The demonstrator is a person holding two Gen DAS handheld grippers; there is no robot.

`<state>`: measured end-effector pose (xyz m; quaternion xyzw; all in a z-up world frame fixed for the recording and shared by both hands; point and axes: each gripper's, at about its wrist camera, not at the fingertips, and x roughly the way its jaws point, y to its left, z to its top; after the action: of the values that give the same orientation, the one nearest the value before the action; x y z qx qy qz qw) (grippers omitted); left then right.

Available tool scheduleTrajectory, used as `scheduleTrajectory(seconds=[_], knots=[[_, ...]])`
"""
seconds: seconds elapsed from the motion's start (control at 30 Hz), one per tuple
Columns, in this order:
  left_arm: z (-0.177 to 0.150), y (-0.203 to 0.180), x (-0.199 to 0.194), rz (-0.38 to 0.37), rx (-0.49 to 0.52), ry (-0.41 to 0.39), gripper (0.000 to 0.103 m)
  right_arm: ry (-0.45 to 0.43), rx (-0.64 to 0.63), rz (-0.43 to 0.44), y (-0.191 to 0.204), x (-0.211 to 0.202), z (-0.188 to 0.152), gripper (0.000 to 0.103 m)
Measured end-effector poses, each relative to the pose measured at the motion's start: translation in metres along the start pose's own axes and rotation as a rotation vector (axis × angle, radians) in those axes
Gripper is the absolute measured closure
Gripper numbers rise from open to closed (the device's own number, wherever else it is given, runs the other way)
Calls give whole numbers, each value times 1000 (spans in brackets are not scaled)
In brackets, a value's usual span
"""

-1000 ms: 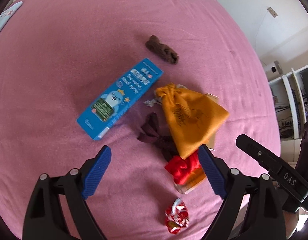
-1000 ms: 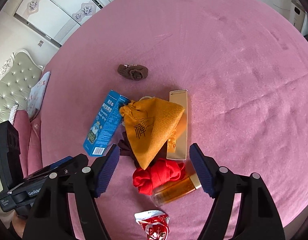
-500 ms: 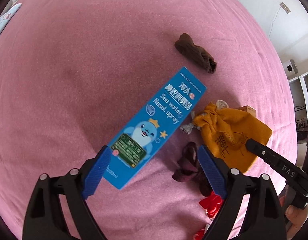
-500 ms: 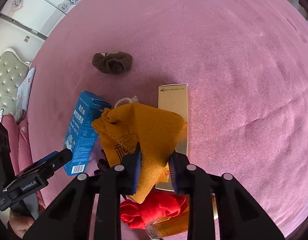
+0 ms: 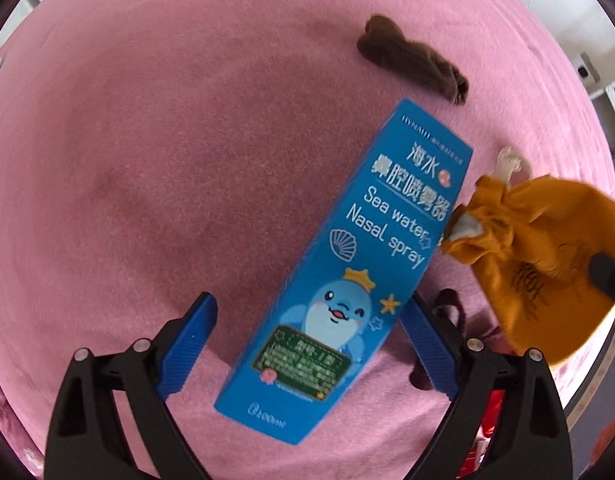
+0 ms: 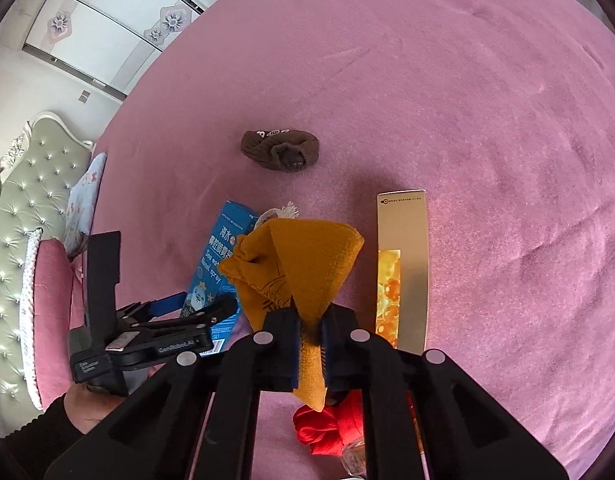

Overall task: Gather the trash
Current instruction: 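Grasp the blue nasal spray box with the left tool while the right tool grasps the mustard bag, then carry both items to the yellow bin and open both tools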

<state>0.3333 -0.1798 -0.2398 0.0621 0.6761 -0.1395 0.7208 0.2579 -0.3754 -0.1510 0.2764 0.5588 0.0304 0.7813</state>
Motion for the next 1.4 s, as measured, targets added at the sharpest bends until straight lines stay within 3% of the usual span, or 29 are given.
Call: scheduleTrajectory(seconds=[0.03,0.07,0.23,0.37,0.63,0.9,1.17,1.4], knots=[[2,-1,3,3,9,-1,21,-2,2,4,1,1,1,95],[3,0,5,-11,15,-2,41,-4,6,9,2,0,2,95],[6,12,0,-33,-54,-19,53,-27,7,33,9,-13,3,95],[-1,22,-22,-94,-104,-57,54,-54,-13,28,15,-29,0,95],[-36,24,-90,-172,-100,-157,54,-120,-26,18,20,-85,-30,95],[-110,4,-157,-254,-27,-207,54,-229,13,-31,4,-159,-90,95],[-183,-78,-173,-339,120,-180,54,-331,137,-82,-37,-219,-171,95],[-240,-167,-177,-374,301,-114,54,-374,282,-148,-103,-270,-249,95]])
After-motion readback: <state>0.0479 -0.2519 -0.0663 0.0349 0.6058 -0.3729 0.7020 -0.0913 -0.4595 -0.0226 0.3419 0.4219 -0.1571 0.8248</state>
